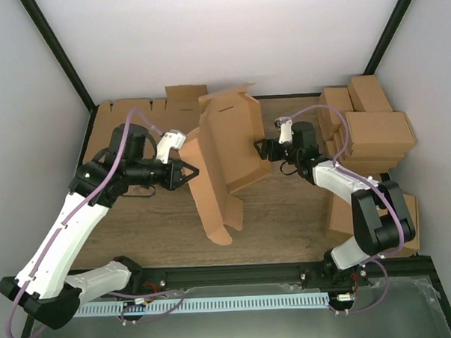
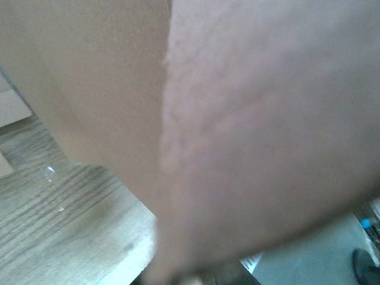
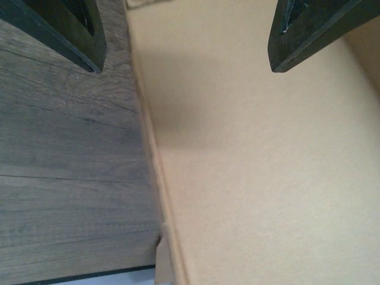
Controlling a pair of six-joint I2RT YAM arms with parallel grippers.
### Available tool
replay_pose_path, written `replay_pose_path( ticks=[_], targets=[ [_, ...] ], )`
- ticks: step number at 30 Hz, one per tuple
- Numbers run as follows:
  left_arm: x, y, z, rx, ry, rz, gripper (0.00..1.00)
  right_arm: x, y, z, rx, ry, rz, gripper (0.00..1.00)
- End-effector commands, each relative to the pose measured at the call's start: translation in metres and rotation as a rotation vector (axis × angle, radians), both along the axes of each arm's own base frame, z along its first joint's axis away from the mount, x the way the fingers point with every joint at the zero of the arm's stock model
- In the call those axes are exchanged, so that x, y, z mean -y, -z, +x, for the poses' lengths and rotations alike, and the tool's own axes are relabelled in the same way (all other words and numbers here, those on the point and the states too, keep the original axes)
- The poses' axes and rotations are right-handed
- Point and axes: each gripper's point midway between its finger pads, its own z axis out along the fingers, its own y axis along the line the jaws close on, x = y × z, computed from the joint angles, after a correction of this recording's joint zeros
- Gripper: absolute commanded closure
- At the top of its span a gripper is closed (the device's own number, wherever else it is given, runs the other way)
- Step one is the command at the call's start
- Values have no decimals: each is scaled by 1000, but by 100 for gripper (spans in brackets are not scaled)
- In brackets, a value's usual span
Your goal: Fold the paper box
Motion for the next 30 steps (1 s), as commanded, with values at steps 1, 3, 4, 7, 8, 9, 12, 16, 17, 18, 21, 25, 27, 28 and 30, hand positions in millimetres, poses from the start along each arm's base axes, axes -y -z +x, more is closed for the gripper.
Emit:
replay_pose_path(
  ticks=[1, 3, 4, 7, 8, 9, 12, 16, 17, 18, 21, 25, 27, 28, 30],
  targets=[
    [5, -21, -20, 29, 87, -87, 96, 1, -10, 17, 33, 12, -34, 24],
    [4, -16, -20, 16, 76, -74, 96, 9, -9, 22, 28, 59, -59, 28],
    [4, -12, -20, 6, 80, -70, 96, 10, -9, 23, 27, 63, -69, 31],
    [6, -5, -21, -15, 92, -66, 96, 13, -4, 25, 26, 76, -91, 37],
    [7, -4, -21, -16, 95, -67, 96, 14, -1, 25, 21, 79, -96, 37],
    [7, -5, -21, -15, 98, -67, 96, 13, -1, 25, 23, 74, -96, 39],
    [7, -7, -20, -6, 103, -68, 96, 8, 2, 25, 26, 49, -89, 43],
    [9, -7, -22, -6, 124, -70, 96, -1, 2, 26, 39, 9, -76, 43],
    [10, -6, -22, -5, 126, -69, 96, -3, 2, 27, 43, -2, -77, 43],
    [10, -6, -22, -4, 129, -67, 96, -6, 2, 28, 47, -10, -80, 44],
    [10, -4, -22, -6, 134, -63, 96, -8, 4, 31, 51, 0, -105, 47],
    [8, -1, -19, 4, 120, -42, 96, -1, 7, 34, 52, 57, -142, 65],
    [4, 2, -15, 16, 94, -18, 87, 4, 4, 33, 66, 88, -148, 75],
    [1, 3, -12, 26, 77, -4, 82, 7, 4, 31, 68, 102, -150, 80],
    [-4, 3, -5, 53, 37, 19, 72, 14, 0, 29, 81, 136, -150, 86]
  ],
)
